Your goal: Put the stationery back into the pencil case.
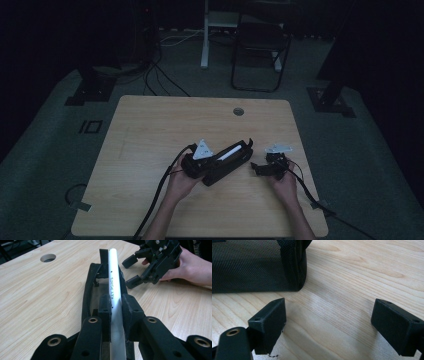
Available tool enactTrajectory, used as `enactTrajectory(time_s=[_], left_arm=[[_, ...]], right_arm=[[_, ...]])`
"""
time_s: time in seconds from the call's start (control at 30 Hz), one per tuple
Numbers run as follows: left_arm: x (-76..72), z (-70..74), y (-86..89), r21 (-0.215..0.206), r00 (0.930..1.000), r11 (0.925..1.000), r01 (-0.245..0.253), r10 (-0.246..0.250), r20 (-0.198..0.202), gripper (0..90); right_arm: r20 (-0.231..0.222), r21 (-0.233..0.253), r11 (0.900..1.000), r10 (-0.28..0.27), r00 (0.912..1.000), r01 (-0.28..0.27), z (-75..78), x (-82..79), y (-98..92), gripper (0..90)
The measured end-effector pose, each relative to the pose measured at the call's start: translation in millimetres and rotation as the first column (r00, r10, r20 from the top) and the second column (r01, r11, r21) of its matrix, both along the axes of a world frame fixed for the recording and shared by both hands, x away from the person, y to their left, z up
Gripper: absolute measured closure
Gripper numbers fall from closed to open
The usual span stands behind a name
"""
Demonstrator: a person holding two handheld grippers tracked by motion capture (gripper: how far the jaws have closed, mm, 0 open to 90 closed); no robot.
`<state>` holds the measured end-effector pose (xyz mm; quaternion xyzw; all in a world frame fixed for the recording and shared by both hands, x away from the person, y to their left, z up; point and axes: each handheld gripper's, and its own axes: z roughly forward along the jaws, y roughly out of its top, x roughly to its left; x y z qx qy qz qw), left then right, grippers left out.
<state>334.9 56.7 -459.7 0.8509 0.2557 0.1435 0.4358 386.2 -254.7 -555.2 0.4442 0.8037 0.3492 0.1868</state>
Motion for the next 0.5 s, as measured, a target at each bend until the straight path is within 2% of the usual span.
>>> enactTrajectory(time_s=[0.5], left_arm=[[4.3,-5.7,-4.6,0.01,0.9999,0.9999,-0.01,0.01,-0.008,78.4]], right_arm=[[0.0,0.0,1.0,0.0,1.0,0.0,0.0,0.0,0.0,12.8]])
